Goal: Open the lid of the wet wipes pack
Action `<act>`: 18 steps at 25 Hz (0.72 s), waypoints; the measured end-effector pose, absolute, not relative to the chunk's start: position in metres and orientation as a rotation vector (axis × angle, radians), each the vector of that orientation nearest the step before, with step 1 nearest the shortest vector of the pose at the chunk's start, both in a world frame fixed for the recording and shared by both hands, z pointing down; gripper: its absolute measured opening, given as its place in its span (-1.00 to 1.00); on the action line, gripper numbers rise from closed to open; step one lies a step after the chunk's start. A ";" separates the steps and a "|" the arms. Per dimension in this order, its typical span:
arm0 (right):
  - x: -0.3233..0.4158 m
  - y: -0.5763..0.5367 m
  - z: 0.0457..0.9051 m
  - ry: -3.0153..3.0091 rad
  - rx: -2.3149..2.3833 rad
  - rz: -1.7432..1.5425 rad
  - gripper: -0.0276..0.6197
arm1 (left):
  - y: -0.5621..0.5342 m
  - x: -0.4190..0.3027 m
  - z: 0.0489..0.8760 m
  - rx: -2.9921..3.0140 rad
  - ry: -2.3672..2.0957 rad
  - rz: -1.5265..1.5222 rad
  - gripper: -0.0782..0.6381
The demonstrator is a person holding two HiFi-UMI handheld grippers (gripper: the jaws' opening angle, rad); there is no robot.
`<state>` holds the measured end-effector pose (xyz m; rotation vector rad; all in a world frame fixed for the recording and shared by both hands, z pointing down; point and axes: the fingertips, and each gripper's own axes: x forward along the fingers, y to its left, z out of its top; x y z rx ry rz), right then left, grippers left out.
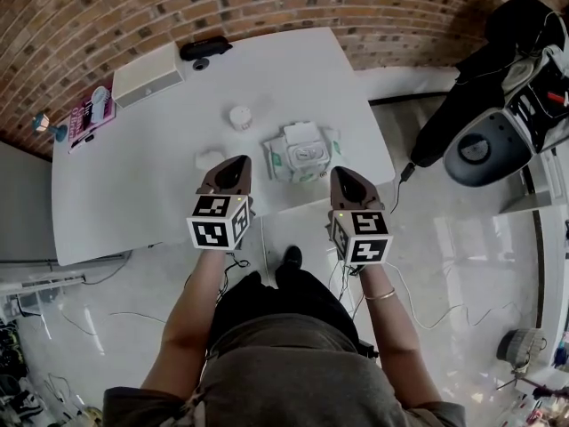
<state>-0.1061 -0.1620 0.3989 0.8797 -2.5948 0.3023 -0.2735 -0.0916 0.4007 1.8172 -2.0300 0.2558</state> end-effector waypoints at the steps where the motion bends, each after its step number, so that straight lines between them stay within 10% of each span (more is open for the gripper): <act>1: -0.106 -0.162 0.399 -2.595 0.877 0.304 -0.91 | -0.091 -0.274 0.401 1.814 -2.030 0.254 -0.72; 18: -0.098 -0.163 0.410 -2.590 0.841 0.287 -0.91 | -0.091 -0.260 0.405 1.811 -1.991 0.197 -0.72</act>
